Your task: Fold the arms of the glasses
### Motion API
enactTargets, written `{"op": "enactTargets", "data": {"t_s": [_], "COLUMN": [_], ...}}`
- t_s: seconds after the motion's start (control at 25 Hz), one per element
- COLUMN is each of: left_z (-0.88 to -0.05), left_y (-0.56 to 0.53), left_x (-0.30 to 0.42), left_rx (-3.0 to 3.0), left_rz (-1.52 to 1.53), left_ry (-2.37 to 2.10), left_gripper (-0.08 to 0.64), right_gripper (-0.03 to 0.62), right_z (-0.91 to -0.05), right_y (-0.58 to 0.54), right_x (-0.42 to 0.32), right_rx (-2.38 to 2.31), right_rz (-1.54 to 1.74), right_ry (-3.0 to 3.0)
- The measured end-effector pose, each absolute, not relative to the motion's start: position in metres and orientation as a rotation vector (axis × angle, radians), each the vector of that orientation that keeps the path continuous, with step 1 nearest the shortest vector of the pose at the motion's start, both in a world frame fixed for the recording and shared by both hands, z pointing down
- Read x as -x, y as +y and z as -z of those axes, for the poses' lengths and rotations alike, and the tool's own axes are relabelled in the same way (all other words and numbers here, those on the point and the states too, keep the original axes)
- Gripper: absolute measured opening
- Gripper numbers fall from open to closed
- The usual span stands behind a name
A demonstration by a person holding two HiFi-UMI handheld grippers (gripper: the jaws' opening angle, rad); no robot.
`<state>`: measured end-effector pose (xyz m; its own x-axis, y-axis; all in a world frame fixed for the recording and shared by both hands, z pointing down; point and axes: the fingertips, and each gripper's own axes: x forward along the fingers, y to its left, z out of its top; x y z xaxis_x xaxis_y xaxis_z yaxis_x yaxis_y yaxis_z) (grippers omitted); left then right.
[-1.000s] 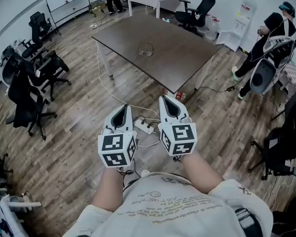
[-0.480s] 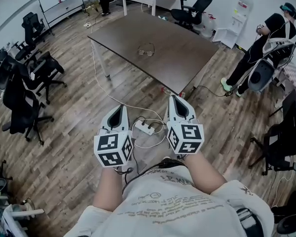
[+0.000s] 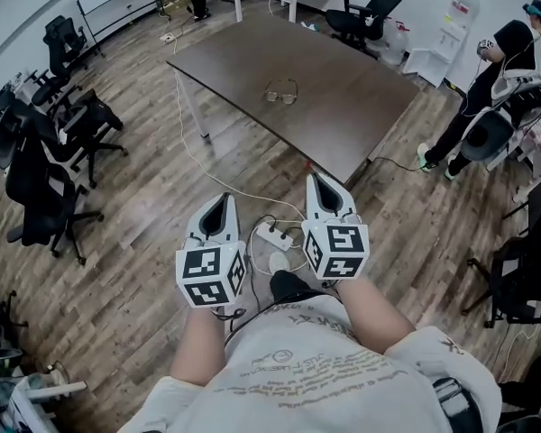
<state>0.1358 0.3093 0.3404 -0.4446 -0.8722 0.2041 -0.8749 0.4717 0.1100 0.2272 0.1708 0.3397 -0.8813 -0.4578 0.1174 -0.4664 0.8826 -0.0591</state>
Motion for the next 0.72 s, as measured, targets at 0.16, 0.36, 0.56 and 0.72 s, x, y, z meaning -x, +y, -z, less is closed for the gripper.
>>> {"op": "enactTargets", "data": {"t_s": [0.16,0.36,0.56,0.72], "left_z": [-0.339,-0.335,-0.338,-0.341], "left_y": [0.272,0.22,0.169,0.127], "left_x": [-0.097,-0.052,-0.013,0.011], "left_rx": [-1.524,-1.529,-1.551,-1.584], "left_rz": [-0.05,-0.074,-0.089,-0.106], "left_ry": [-2.487,-2.48,-2.46,-2.442], "left_gripper": [0.012,0.012,0.012,0.012], "right_gripper": [0.014,0.015,0.015,0.015], "right_z": [-0.346,-0.353,-0.358,-0.363], "right_y": [0.136,0.085,0.038,0.0], "right_x": [-0.187,-0.137,-0.094,-0.068], "right_rx": [-0.727,-0.695,-0.699,-0.704], "right_rz": [-0.131,-0.153,-0.13,-0.109], "right_ry": [-2.943,-2.92,-2.909,-2.905]}}
